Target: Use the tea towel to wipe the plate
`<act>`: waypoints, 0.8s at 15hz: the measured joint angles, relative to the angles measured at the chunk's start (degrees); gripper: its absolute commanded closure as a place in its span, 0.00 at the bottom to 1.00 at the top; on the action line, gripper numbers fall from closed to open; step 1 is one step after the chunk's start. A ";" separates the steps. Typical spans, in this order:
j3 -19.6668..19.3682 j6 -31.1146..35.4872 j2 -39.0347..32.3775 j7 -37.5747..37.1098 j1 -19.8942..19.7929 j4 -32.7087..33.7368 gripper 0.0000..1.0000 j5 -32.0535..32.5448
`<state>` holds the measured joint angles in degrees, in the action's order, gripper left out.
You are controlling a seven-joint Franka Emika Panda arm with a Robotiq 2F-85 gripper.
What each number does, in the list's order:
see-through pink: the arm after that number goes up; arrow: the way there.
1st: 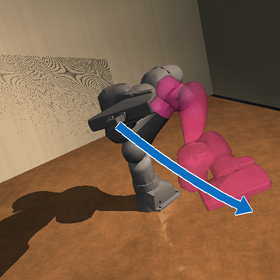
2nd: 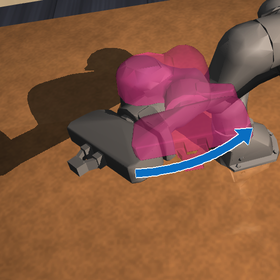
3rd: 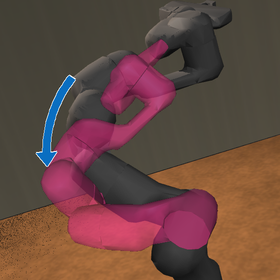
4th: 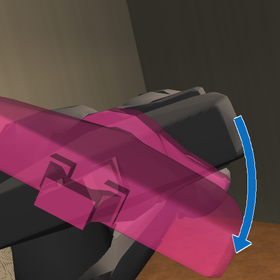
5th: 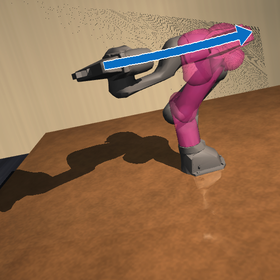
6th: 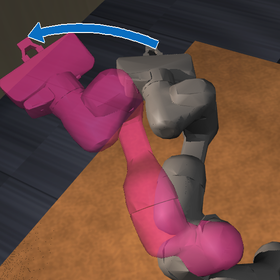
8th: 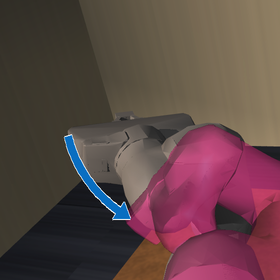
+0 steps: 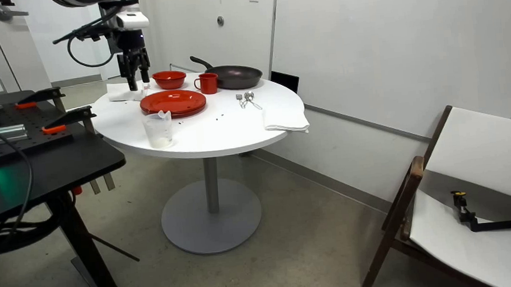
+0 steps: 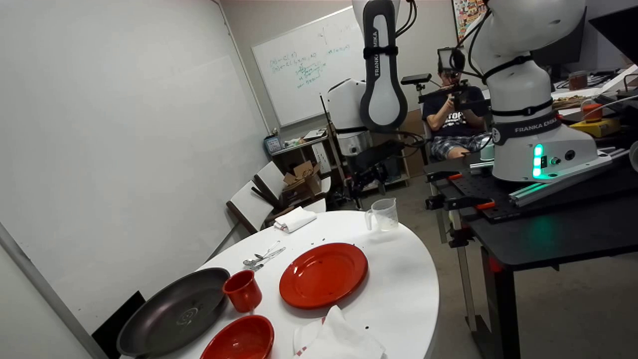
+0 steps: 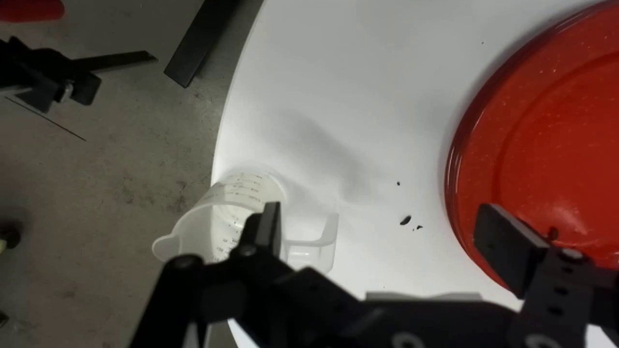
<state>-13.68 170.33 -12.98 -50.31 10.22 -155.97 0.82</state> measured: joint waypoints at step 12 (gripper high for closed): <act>-13.47 2.38 -9.56 -5.48 9.67 6.47 0.00 0.68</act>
<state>-27.15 172.71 -22.53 -55.79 19.89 -149.50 1.50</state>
